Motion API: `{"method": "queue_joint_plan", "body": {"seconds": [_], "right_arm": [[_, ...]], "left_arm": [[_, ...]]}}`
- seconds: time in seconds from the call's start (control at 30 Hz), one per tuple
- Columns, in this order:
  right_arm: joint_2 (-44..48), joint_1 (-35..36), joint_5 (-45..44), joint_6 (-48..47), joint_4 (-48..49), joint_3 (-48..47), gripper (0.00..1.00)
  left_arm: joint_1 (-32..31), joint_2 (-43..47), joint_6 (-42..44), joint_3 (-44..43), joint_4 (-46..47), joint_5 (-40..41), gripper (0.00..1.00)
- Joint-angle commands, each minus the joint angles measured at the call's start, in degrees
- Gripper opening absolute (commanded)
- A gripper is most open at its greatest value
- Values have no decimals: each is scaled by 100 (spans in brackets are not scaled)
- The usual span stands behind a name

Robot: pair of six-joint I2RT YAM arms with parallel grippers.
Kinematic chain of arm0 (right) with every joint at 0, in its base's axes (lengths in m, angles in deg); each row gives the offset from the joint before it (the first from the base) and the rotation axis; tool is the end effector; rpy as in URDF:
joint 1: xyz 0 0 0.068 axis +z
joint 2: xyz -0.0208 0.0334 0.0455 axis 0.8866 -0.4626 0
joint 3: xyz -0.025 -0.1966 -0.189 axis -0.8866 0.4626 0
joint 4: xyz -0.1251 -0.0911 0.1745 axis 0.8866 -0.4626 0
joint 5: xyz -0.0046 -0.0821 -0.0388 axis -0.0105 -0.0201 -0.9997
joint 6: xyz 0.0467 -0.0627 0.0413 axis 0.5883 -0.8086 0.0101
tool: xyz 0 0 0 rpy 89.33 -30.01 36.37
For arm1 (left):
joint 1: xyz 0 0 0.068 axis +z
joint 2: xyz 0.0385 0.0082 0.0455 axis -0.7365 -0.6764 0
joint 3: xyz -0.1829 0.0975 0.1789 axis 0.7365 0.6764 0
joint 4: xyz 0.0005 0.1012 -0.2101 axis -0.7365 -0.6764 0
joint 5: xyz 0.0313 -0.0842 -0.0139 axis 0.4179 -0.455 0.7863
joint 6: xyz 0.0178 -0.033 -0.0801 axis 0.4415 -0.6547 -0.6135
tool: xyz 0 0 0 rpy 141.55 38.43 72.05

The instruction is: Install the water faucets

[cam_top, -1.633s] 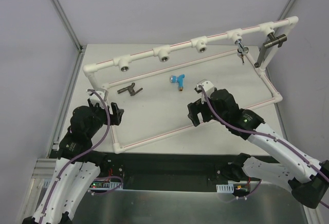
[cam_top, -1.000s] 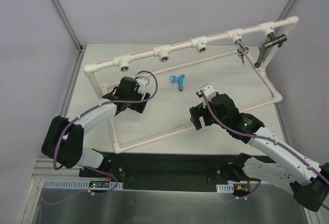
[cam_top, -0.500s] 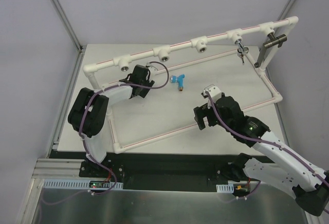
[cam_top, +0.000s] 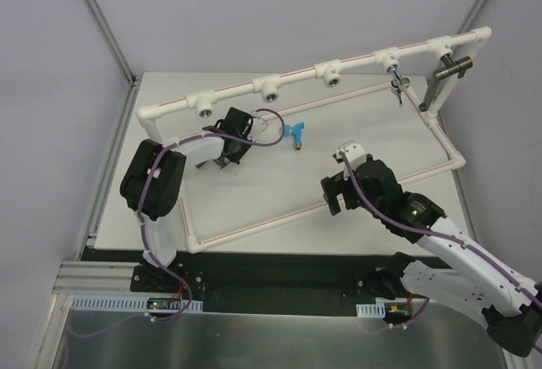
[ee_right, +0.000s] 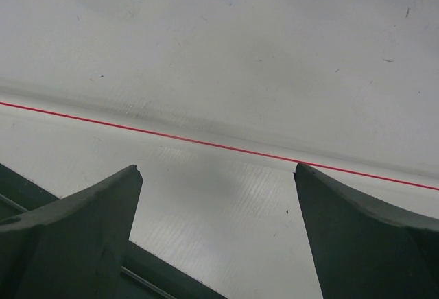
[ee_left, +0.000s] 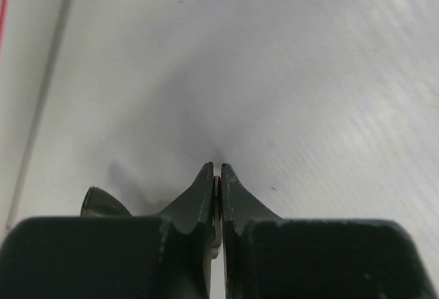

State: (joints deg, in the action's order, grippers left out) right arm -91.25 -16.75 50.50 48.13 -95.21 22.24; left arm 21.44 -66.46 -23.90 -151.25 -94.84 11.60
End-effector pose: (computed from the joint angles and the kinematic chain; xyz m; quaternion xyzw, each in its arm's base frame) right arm 0.1390 0.1169 0.2857 -0.3563 0.7852 0.0553 0.5034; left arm 0.3714 -0.1736 0.1576 0.3468 0.8667 0.0191 0.3580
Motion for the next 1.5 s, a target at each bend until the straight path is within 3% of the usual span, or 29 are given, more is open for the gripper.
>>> {"method": "queue_joint_plan", "body": {"seconds": [0.0, 0.2, 0.3, 0.43, 0.53, 0.7, 0.9, 1.1, 1.47], "right_arm": [[-126, 27, -116, -90, 167, -58, 96], [-329, 19, -115, -117, 474, -49, 96], [-329, 19, -238, -134, 651, 30, 96], [-364, 19, -335, -134, 792, 109, 96], [-434, 19, -300, -108, 810, 144, 96], [-495, 19, -230, -29, 871, 241, 96], [-399, 19, -230, 33, 819, 311, 96], [-337, 19, -212, 33, 774, 381, 96], [-162, 27, -195, 85, 652, 417, 96]], "left_arm": [[-335, 793, -232, 8, -859, -1247, 0], [-1178, 1347, -356, 254, -1378, -2152, 0], [-1671, 1462, -355, 281, -1431, -2224, 0], [-2032, 1409, -513, 228, -1458, -2242, 8], [-2093, 1321, -663, 228, -1449, -2128, 15], [-2129, 1400, -839, 369, -1458, -1917, 40], [-2102, 2137, -752, 887, -1326, -1084, 61], [-1505, 2622, -427, 1625, -1256, -1222, 61], [-1417, 1568, 119, 1354, -1264, -1319, 49]]}}
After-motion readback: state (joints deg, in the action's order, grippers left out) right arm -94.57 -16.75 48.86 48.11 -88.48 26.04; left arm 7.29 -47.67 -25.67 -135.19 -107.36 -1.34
